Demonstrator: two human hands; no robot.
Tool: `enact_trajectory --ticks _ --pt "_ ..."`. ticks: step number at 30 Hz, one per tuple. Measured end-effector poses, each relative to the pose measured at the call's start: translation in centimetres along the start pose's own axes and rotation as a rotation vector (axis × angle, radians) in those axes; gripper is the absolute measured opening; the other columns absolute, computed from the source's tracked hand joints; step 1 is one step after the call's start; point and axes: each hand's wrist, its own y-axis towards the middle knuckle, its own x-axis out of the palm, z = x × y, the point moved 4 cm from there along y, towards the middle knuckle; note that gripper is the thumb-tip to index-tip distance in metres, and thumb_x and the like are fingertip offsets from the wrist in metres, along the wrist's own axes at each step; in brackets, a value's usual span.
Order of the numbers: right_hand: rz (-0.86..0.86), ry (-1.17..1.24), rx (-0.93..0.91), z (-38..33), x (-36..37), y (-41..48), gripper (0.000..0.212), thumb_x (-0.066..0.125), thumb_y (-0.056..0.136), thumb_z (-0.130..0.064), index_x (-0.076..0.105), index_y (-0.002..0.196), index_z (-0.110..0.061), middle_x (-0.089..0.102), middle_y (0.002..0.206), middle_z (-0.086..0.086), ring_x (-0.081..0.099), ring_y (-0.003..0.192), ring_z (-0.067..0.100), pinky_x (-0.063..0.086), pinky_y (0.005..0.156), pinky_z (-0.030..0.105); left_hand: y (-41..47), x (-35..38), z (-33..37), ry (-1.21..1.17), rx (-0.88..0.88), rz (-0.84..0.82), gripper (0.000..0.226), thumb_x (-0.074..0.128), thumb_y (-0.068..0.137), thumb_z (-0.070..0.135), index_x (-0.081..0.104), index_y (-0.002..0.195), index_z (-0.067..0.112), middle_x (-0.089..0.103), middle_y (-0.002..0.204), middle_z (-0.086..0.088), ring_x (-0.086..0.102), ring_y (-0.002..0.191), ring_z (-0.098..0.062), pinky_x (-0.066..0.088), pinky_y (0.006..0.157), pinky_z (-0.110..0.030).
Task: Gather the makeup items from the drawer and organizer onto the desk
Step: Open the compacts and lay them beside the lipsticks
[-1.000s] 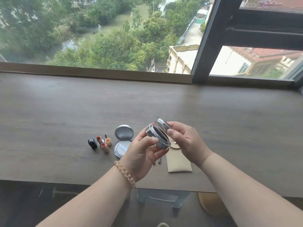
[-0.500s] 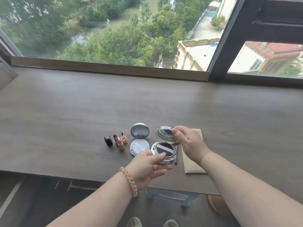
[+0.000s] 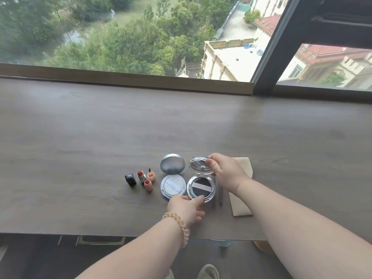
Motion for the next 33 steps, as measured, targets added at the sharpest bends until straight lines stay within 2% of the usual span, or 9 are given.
enact_trajectory --ticks 2,6,11,16,21,23,27,30,33 --pt "0.001 0.031 0.028 0.5 0.4 0.3 0.023 0.045 0.097 -0.031 0.061 0.090 -0.016 0.064 0.077 0.003 0.059 0.080 0.026 0.047 0.078 0.041 0.3 0.2 -0.1 0.032 0.000 0.045 0.040 0.075 0.078 0.022 0.047 0.102 0.006 0.066 0.080 -0.013 0.063 0.048 -0.015 0.045 0.040 -0.021" --pt "0.022 0.134 0.064 1.4 0.9 0.7 0.019 0.046 0.095 -0.035 0.060 0.086 -0.025 0.066 0.083 0.004 0.061 0.083 0.026 0.049 0.082 0.050 0.5 0.4 0.1 0.105 0.023 0.124 0.037 0.078 0.074 0.027 0.053 0.092 0.006 0.069 0.077 -0.016 0.062 0.045 -0.017 0.045 0.039 -0.020" --pt "0.016 0.193 0.076 1.6 1.3 0.9 0.018 0.045 0.092 -0.039 0.056 0.079 -0.034 0.064 0.081 -0.003 0.062 0.084 0.027 0.049 0.083 0.051 0.6 0.2 0.3 0.222 0.044 0.198 0.034 0.077 0.071 0.035 0.056 0.077 0.009 0.067 0.059 -0.010 0.069 0.055 -0.026 0.058 0.061 -0.034" --pt "-0.010 0.229 0.060 1.5 1.8 1.1 0.018 0.045 0.098 -0.029 0.055 0.083 -0.032 0.061 0.082 -0.006 0.058 0.085 0.020 0.047 0.088 0.045 0.7 -0.2 0.2 0.335 0.076 0.247 0.040 0.074 0.068 0.043 0.055 0.056 0.010 0.069 0.055 -0.014 0.070 0.059 -0.028 0.059 0.065 -0.039" --pt "-0.030 0.249 0.055 1.6 2.0 1.0 0.014 0.045 0.098 -0.025 0.057 0.093 -0.021 0.059 0.085 -0.006 0.053 0.087 0.014 0.043 0.086 0.035 0.5 -0.7 -0.3 0.359 0.038 0.250 0.034 0.068 0.075 0.041 0.059 0.065 0.010 0.069 0.052 -0.012 0.057 0.037 -0.019 0.053 0.056 -0.024" --pt "-0.035 0.237 0.061 1.8 1.9 1.0 0.014 0.045 0.098 -0.027 0.057 0.093 -0.023 0.059 0.085 -0.006 0.052 0.086 0.014 0.042 0.085 0.035 0.6 -0.8 -0.4 0.347 0.033 0.250 0.032 0.068 0.076 0.041 0.060 0.071 0.010 0.070 0.056 -0.011 0.055 0.032 -0.014 0.049 0.051 -0.021" --pt "-0.013 0.138 0.104 2.4 1.7 1.4 0.020 0.041 0.090 -0.049 0.055 0.082 -0.038 0.058 0.078 -0.013 0.052 0.086 0.017 0.043 0.087 0.043 1.3 -0.6 -0.8 0.291 0.036 0.236 0.028 0.070 0.077 0.036 0.060 0.073 0.010 0.070 0.060 -0.009 0.067 0.044 -0.018 0.057 0.056 -0.029" --pt "-0.006 -0.016 0.128 2.4 1.4 1.7 0.022 0.039 0.096 -0.044 0.057 0.089 -0.034 0.051 0.069 -0.014 0.044 0.090 0.017 0.036 0.091 0.042 1.7 -0.3 -1.0 0.265 0.040 0.227 0.025 0.069 0.078 0.033 0.059 0.074 0.010 0.068 0.056 -0.007 0.068 0.047 -0.020 0.055 0.054 -0.028" --pt "-0.014 -0.062 0.128 2.0 1.2 1.8 0.020 0.037 0.098 -0.042 0.053 0.087 -0.036 0.049 0.068 -0.015 0.044 0.093 0.018 0.033 0.091 0.040 1.7 -0.2 -1.3 0.239 0.038 0.226 0.025 0.069 0.078 0.032 0.060 0.076 0.009 0.067 0.056 -0.007 0.067 0.046 -0.020 0.050 0.050 -0.025"
